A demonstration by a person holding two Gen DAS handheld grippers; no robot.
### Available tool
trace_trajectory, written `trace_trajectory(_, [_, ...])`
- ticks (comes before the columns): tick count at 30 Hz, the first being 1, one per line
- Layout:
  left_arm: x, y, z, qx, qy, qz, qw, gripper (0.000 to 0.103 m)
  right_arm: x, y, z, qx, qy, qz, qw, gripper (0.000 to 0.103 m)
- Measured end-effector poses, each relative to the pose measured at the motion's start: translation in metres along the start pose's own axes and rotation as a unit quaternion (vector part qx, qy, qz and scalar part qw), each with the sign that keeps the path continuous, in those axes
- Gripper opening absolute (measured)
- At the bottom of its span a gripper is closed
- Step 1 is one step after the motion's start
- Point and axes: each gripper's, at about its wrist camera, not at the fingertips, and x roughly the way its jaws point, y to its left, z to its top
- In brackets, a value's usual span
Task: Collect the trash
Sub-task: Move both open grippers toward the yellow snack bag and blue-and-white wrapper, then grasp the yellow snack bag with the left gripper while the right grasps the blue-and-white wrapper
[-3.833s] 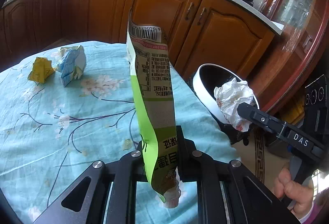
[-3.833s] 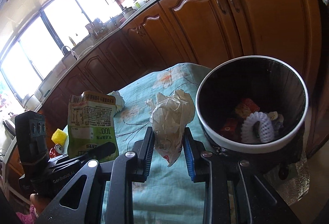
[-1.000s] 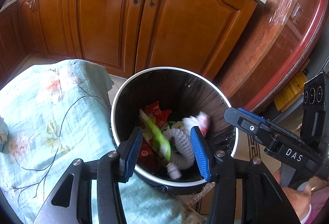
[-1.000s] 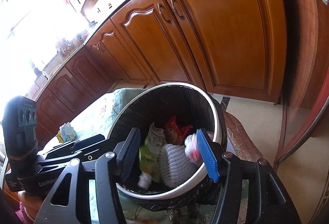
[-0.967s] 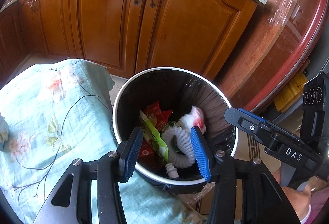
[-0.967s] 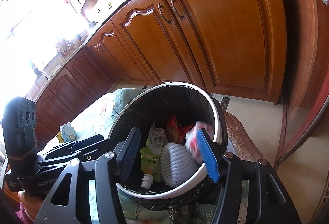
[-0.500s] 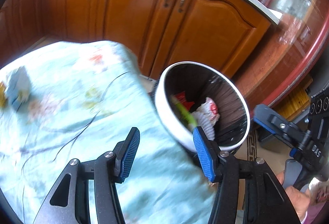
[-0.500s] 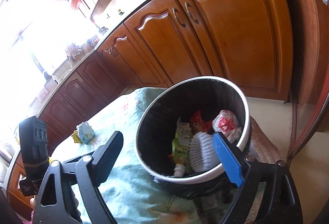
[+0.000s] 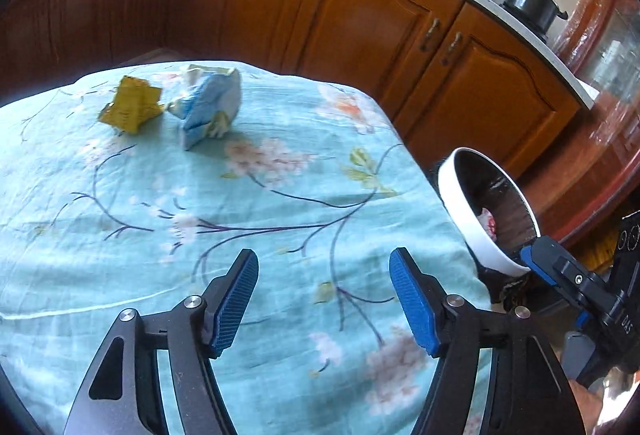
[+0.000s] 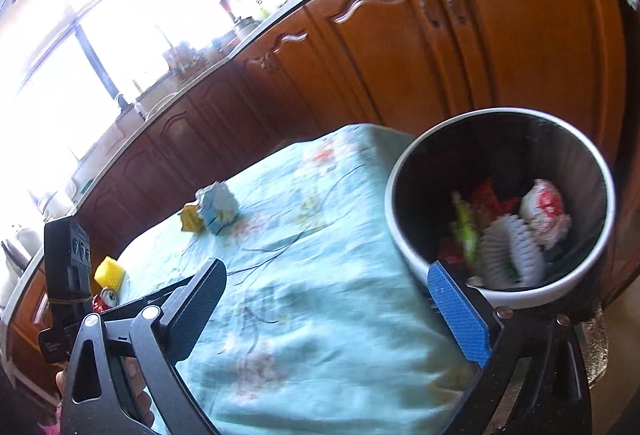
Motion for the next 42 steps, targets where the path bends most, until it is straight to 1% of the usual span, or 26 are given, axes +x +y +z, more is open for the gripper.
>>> trace_trajectory(8, [-0.03, 0.055, -0.002, -0.035, -0.02, 0.038, 0.9985, 0.07, 0.035, 0.042, -0.01, -0.031, 0.037, 0.029, 0.998, 0.102])
trace_trajectory(15, [-0.042, 0.092, 0.009, -0.059, -0.037, 0.066, 0.9954, 0.07, 0.068, 0.068, -0.004, -0.034, 0.064, 0.044, 0.996, 0.102])
trace_trajectory(21, [-0.038, 0.107, 0.024, -0.057, -0.048, 0.081, 0.994, 0.07, 0.096, 0.086, 0.002, -0.036, 0.077, 0.055, 0.995, 0.102])
trace_trajectory(24, [-0.032, 0.113, 0.033, -0.045, -0.052, 0.09, 0.9936, 0.07, 0.114, 0.097, 0.006, -0.04, 0.085, 0.061, 0.994, 0.102])
trace_trajectory(30, [-0.014, 0.13, 0.053, -0.038, -0.052, 0.1, 0.9929, 0.07, 0.141, 0.111, 0.017, -0.047, 0.09, 0.07, 0.992, 0.1])
trace_trajectory(31, [-0.009, 0.132, 0.056, -0.037, -0.052, 0.101, 0.9929, 0.07, 0.145, 0.112, 0.02, -0.049, 0.087, 0.068, 0.993, 0.1])
trace_trajectory(34, [0.005, 0.138, 0.068, -0.033, -0.049, 0.1, 0.9932, 0.07, 0.16, 0.115, 0.029, -0.046, 0.084, 0.07, 0.993, 0.091])
trace_trajectory(36, [0.015, 0.141, 0.076, -0.028, -0.049, 0.096, 0.9937, 0.07, 0.171, 0.117, 0.035, -0.043, 0.089, 0.076, 0.992, 0.083])
trace_trajectory(39, [0.029, 0.141, 0.085, -0.019, -0.05, 0.105, 0.9931, 0.07, 0.184, 0.12, 0.042, -0.04, 0.09, 0.081, 0.992, 0.079])
trace_trajectory(42, [0.037, 0.139, 0.09, -0.018, -0.053, 0.093, 0.9941, 0.07, 0.197, 0.123, 0.048, -0.034, 0.093, 0.091, 0.991, 0.077])
